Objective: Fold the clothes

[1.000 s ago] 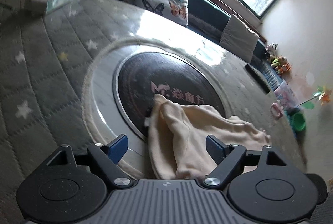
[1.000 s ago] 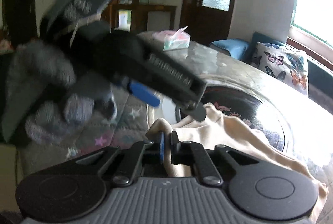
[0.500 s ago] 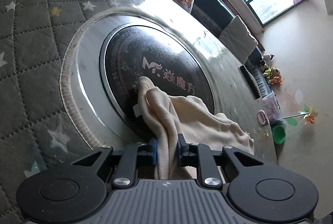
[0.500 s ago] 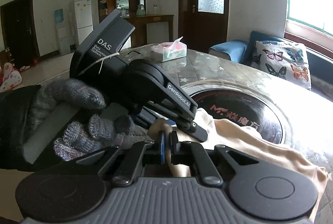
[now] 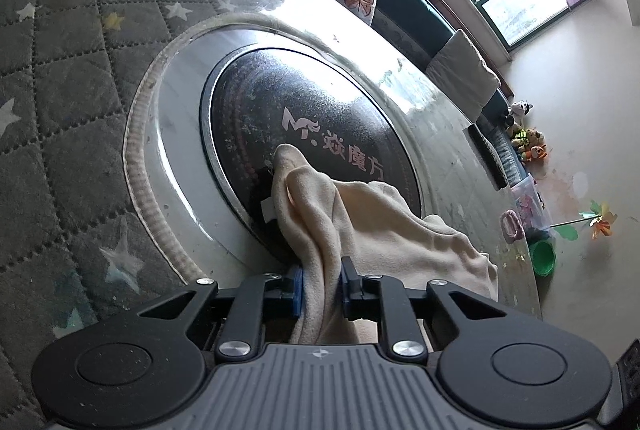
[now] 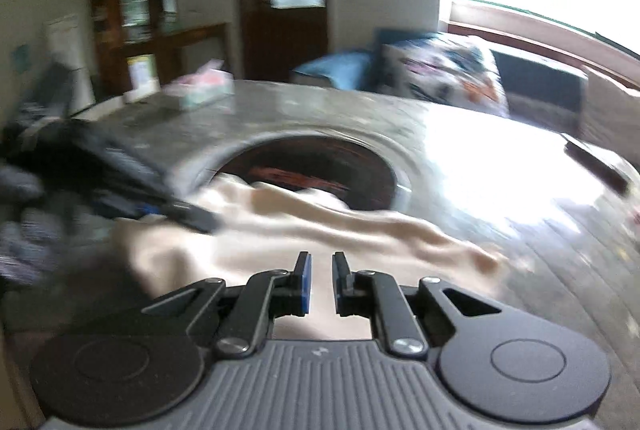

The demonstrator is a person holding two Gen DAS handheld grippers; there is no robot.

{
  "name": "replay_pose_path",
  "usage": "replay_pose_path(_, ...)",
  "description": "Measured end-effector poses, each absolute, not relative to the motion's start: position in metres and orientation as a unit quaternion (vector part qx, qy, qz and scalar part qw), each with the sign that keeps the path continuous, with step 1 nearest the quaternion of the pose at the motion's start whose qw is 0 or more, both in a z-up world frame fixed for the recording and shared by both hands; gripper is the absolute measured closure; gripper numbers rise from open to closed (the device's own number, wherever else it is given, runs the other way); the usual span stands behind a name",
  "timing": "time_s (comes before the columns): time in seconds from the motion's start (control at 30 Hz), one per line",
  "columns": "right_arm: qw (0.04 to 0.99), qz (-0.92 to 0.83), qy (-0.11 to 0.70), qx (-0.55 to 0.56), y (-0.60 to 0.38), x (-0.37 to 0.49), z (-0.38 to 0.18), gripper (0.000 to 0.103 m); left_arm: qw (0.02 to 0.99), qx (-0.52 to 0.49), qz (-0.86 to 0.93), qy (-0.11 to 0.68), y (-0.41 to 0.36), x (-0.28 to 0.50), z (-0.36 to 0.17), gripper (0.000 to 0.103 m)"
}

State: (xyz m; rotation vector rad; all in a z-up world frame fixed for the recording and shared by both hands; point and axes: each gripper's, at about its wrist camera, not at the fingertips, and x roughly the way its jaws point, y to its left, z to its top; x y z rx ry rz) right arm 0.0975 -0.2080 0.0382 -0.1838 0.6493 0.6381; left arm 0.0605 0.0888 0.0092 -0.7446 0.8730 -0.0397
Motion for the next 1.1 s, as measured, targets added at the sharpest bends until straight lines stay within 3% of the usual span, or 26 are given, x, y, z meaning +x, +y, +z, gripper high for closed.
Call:
replay_pose_path(0.23, 0.91, 0.242, 0.334, -0.044, -0.252, 0.126, 0.022, 0.09, 0.841, -0.348, -0.017, 0.413, 0.087, 0.062, 0.009, 0.084)
replay_pose_path(0.33, 0.917, 0.219, 0.334, -0.024, -0.268, 0.131, 0.021, 0.078, 0.842, -0.346, -0.016, 0.414, 0.085, 0.064, 0.009, 0.084)
replay_pose_path(0.4, 0.917, 0.211, 0.337, -0.005, -0.276, 0.135, 0.02, 0.064, 0.843, -0.344, -0.016, 0.414, 0.084, 0.064, 0.009, 0.084)
replay_pose_path(0.6, 0.907, 0.216, 0.357, 0.053, -0.288, 0.148, 0.011, 0.063, 0.845, -0.339, -0.015, 0.414, 0.083, 0.065, 0.009, 0.084)
replay_pose_path(0.73, 0.899, 0.222, 0.366, 0.086, -0.289, 0.151, 0.006, 0.067, 0.845, -0.336, -0.014, 0.415, 0.082, 0.065, 0.01, 0.084)
replay_pose_path(0.8, 0.897, 0.227, 0.366, 0.098, -0.29, 0.151, 0.005, 0.083, 0.846, -0.334, -0.013, 0.415, 0.082, 0.066, 0.011, 0.084)
replay_pose_path(0.9, 0.897, 0.227, 0.362, 0.112, -0.29, 0.149, 0.008, 0.095, 0.85, -0.33, -0.013, 0.411, 0.08, 0.066, 0.016, 0.086)
replay_pose_path(1.1, 0.903, 0.225, 0.342, 0.128, -0.299, 0.14, 0.02, 0.096, 0.865, -0.305, -0.031, 0.396, 0.067, 0.07, 0.038, 0.088)
